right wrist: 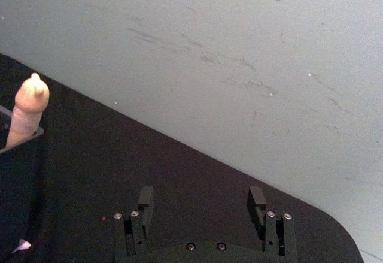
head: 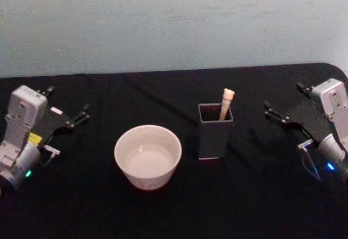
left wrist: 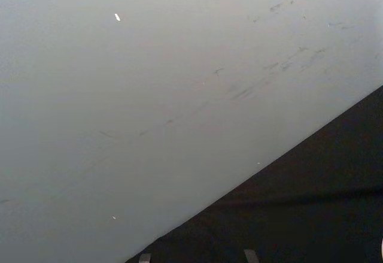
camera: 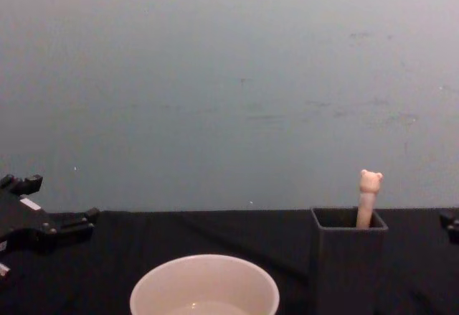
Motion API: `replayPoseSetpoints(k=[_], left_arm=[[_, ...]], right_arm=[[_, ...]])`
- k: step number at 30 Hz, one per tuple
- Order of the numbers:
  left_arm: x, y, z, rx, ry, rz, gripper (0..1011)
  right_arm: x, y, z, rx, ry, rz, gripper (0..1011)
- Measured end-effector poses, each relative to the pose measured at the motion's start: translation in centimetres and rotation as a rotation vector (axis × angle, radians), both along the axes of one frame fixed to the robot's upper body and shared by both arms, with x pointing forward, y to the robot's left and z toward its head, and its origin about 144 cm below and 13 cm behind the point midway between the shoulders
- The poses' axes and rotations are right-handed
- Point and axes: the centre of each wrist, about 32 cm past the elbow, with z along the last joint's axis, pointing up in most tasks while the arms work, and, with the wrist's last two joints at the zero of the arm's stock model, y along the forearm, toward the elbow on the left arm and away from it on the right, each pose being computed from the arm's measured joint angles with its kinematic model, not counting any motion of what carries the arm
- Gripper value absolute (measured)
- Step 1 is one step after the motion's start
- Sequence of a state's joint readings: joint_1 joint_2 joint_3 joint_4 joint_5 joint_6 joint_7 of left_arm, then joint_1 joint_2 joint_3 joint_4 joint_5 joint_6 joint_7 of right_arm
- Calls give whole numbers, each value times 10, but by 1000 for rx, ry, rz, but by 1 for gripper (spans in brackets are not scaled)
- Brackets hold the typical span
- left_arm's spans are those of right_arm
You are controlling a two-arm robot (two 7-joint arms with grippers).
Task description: Pick up the stirring spoon with one hand, stir inside the cup, then place it back in its original position.
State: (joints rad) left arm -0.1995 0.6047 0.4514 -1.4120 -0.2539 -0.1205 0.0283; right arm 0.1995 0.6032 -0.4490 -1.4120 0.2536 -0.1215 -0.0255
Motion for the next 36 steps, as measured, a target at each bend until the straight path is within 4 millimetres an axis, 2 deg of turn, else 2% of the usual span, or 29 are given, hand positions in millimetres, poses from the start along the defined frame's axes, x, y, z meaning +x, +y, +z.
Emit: replayPoseSetpoints(k=[9,19,24,29,36], left_arm=[[0,0,0,0,0,0,1001],[0,0,0,0,0,0,1001],[0,0,0,0,0,0,1001],[0,0,0,0,0,0,1001],[0,0,0,0,0,0,1001]], right_arm=[[-1,-8,4,46,0,24,1002],[-21,-39,20,151,58,131,1002],[-30,-47,25,203,95,187,1002],[-34,-47,27,242,123,239,1002],[-34,-34,26,277,136,289,1002]])
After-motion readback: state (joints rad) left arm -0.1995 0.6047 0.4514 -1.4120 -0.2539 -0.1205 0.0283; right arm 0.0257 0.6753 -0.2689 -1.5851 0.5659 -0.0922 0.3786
